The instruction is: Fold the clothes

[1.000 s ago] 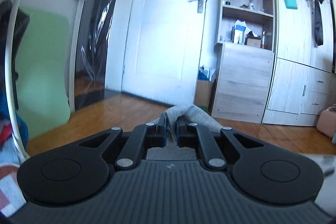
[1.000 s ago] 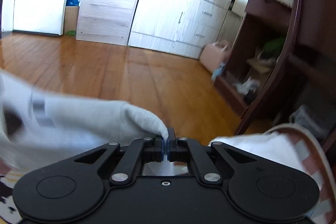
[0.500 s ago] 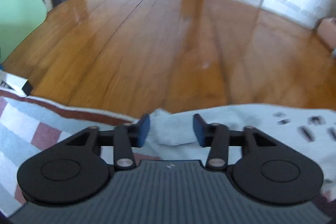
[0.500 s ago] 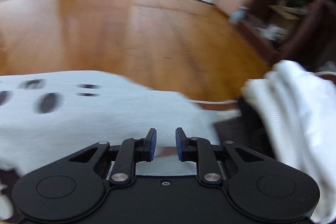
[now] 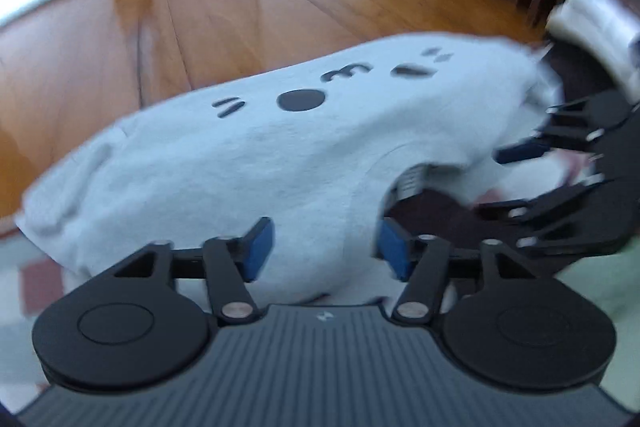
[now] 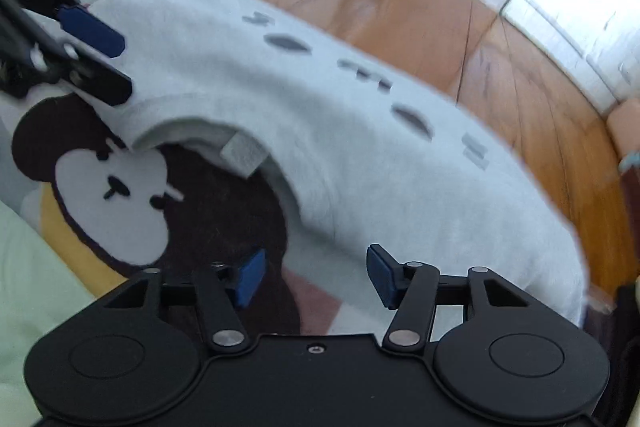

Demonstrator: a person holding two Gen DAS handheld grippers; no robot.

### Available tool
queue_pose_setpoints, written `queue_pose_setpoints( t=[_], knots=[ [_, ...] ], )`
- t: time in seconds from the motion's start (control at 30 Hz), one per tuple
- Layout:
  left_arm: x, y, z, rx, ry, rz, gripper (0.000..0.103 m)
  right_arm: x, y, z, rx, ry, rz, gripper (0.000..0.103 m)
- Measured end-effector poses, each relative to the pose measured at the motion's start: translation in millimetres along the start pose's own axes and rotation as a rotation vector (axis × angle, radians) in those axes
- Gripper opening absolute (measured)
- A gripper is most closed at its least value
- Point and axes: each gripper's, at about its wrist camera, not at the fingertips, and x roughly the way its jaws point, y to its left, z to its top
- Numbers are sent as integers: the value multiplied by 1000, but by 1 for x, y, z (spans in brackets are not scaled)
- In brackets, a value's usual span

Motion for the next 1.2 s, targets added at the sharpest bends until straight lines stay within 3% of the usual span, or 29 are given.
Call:
queue_pose_setpoints(
  t=[0.03, 0.07, 0.13, 0.23, 0.3, 0.33, 0.37, 0.4, 0.47, 0.5, 0.6, 0.7, 0.73, 0.77, 0.8, 0.87, 1.07, 1.2],
  knots=[
    [6, -6, -5, 30, -4, 74, 85, -1, -1, -1, 41, -2, 39, 39],
    [14, -9, -7, 67, -11, 110, 85, -3, -2, -1, 76, -8, 58, 39],
    [29, -8, -8, 134, -11, 133, 85, -12, -1, -2, 130, -31, 46, 40],
    [29, 6, -2, 82, -18, 128, 64, -22, -2, -3, 180, -56, 36, 42],
    [24, 15, 7, 54, -66, 151, 53, -25, -7, -2, 203, -65, 8, 43],
    [19, 18, 12, 48, -101, 176, 45, -27, -9, -2, 219, -73, -9, 44],
    [13, 24, 14, 44, -128, 207, 30, -29, -12, -2, 236, -80, -25, 47],
    [11, 34, 15, 12, -131, 226, 25, -28, -14, -1, 255, -86, -41, 49],
    [6, 54, 17, -52, -138, 262, 23, -21, -21, 0, 293, -90, -65, 59],
    [5, 66, 18, -96, -135, 265, 23, -15, -24, 1, 302, -80, -62, 59],
    [1, 101, 6, -255, -83, 144, 23, -3, -27, 5, 313, -57, -65, 59],
    [-2, 106, -5, -270, -65, 78, 37, 7, -21, 10, 288, -45, -88, 56],
    [0, 103, -6, -254, -73, 68, 47, 9, -19, 11, 277, -48, -125, 43],
    [3, 99, -6, -237, -80, 58, 54, 11, -20, 13, 280, -57, -149, 20],
    [4, 93, -6, -218, -84, 49, 57, 10, -24, 16, 299, -73, -158, 14],
    [7, 81, -7, -183, -93, 32, 78, 4, -37, 21, 357, -130, -178, 10],
    [5, 45, -7, -85, -100, -52, 83, -26, -66, 44, 393, -234, -239, 7],
    [5, 23, -4, -39, -131, -75, 101, -67, -71, 51, 429, -329, -226, 6]
  ],
)
